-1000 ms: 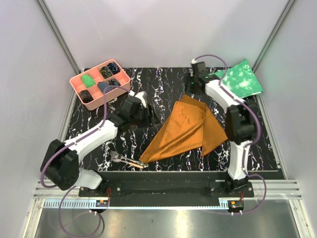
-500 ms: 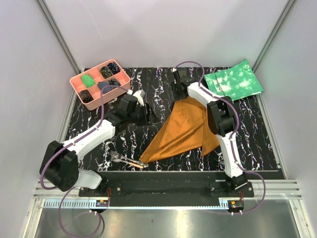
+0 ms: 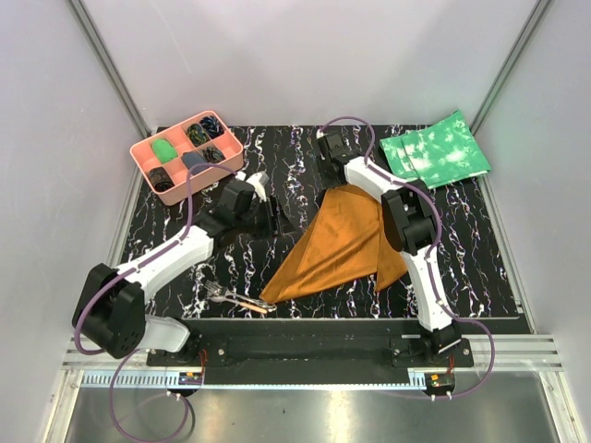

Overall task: Fold the napkin into a case and place the utensils inside
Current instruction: Pick up the crumpled napkin from the center of the board.

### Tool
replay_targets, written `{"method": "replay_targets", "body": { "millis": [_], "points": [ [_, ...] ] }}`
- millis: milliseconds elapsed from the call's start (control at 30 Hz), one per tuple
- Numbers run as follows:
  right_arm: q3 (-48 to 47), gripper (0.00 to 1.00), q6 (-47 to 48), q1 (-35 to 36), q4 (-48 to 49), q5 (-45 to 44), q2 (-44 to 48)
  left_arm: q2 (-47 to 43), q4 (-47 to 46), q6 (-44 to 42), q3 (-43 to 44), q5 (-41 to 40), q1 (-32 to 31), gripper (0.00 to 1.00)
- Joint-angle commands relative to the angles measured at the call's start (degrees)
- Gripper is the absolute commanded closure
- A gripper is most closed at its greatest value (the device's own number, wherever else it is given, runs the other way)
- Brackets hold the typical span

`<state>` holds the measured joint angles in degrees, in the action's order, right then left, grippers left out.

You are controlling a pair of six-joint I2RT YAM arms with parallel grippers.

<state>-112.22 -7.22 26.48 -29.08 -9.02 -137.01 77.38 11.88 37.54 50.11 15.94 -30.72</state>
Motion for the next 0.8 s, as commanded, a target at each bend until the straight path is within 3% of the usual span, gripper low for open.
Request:
{"method": "replay_targets", "body": {
  "millis": [0,267,300,333,433,533,767],
  "points": [
    [4.20,0.57,1.77,0.94,-0.72,-2.23,3.68,-2.24,-2.74,-0.54,0.34,1.37,0.57,0.41],
    [8.51,0.59,0.81,1.03,0.25,1.01,5.96,-2.68,-2.91,-0.36,-0.36,1.55,0.84,0.41],
    [8.86,0.63,0.55,1.03,0.51,1.45,5.88,-2.59,-2.91,-0.27,-0.45,1.55,0.84,0.40],
    [9.30,0.74,0.11,1.03,0.60,1.46,5.70,-2.59,-2.91,-0.27,-0.45,1.63,0.84,0.40],
    [9.31,0.83,-0.16,1.03,0.87,0.76,5.35,-2.33,-2.65,-0.10,-0.10,1.37,0.84,0.40],
    [7.90,0.97,0.45,1.03,0.96,-0.21,6.40,-1.36,-2.39,0.87,1.22,0.14,0.92,0.38],
    [6.92,1.00,-3.22,1.03,-6.50,3.20,17.63,10.04,-1.86,2.98,10.08,-7.67,0.93,0.36]
  ]
}}
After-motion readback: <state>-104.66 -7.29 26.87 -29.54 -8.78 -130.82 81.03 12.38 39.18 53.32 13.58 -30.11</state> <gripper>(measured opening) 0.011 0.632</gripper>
